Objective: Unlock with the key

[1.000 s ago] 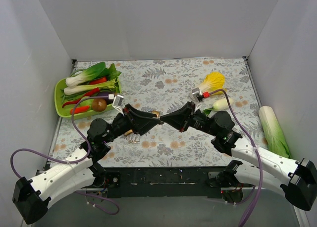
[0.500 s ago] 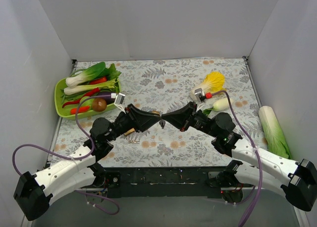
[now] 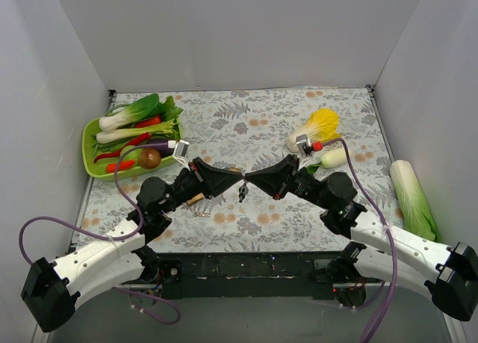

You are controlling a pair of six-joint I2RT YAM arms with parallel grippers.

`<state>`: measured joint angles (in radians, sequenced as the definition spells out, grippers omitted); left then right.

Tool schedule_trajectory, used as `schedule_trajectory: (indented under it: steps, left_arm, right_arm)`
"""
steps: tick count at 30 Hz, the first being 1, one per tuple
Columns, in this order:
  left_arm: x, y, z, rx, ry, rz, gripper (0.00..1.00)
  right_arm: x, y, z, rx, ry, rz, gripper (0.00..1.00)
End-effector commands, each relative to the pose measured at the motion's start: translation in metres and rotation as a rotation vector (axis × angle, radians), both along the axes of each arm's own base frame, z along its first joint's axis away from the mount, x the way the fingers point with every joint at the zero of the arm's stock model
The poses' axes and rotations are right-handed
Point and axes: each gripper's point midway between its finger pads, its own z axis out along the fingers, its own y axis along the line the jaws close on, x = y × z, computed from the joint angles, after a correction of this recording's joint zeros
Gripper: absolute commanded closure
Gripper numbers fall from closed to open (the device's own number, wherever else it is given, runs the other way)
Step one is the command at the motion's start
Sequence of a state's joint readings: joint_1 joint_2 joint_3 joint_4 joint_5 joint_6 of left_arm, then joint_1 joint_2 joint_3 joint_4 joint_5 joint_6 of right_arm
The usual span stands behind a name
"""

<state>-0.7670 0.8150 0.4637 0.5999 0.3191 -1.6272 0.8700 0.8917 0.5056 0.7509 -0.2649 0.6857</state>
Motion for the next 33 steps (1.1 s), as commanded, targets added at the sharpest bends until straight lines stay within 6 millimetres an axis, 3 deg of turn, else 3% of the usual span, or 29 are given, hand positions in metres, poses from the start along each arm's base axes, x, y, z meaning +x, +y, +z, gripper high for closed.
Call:
schedule_trajectory:
  steps: [1,3,5,6,7,9,12,14,15,20,26,33]
  left_arm:
    - [-0.004,0.004,0.001,0.018,-0.041,0.008,1.00]
    - [-0.006,0.003,-0.001,0.049,-0.049,-0.002,1.00]
    - [-0.008,0.001,-0.005,0.124,-0.056,-0.021,1.00]
    - [-0.009,0.000,-0.006,0.148,-0.055,-0.029,1.00]
    - [-0.009,-0.001,-0.017,0.206,-0.043,-0.039,1.00]
    - [-0.016,-0.002,-0.012,0.233,-0.058,-0.075,1.00]
    - [-0.024,-0.004,-0.014,0.297,-0.078,-0.134,1.00]
    - [-0.025,-0.006,-0.022,0.355,-0.068,-0.161,1.00]
    - [-0.027,-0.007,-0.015,0.357,-0.079,-0.171,1.00]
    - [-0.040,-0.009,-0.023,0.413,-0.087,-0.268,1.00]
    - [-0.043,-0.006,-0.024,0.457,-0.115,-0.283,1.00]
    - [-0.039,-0.003,-0.022,0.474,-0.124,-0.251,1.00]
  right_arm:
    - [-0.003,0.004,-0.003,-0.032,0.005,0.035,0.99]
    - [-0.007,0.005,-0.003,-0.041,0.002,0.055,0.96]
    - [-0.011,0.005,-0.006,-0.059,0.003,0.076,0.86]
    - [-0.013,0.003,-0.004,-0.058,-0.007,0.081,0.71]
    - [-0.015,0.003,-0.006,-0.067,-0.014,0.092,0.63]
    - [-0.020,0.001,-0.004,-0.063,-0.028,0.110,0.45]
    - [-0.029,0.003,-0.006,-0.076,-0.051,0.162,0.36]
    - [-0.038,0.004,-0.010,-0.090,-0.067,0.217,0.35]
    - [-0.042,0.004,-0.010,-0.087,-0.078,0.237,0.34]
    - [-0.053,0.002,-0.011,-0.092,-0.103,0.290,0.34]
    - [-0.046,0.001,-0.007,-0.147,-0.115,0.246,0.34]
    - [-0.038,0.002,-0.026,-0.266,-0.076,0.222,0.40]
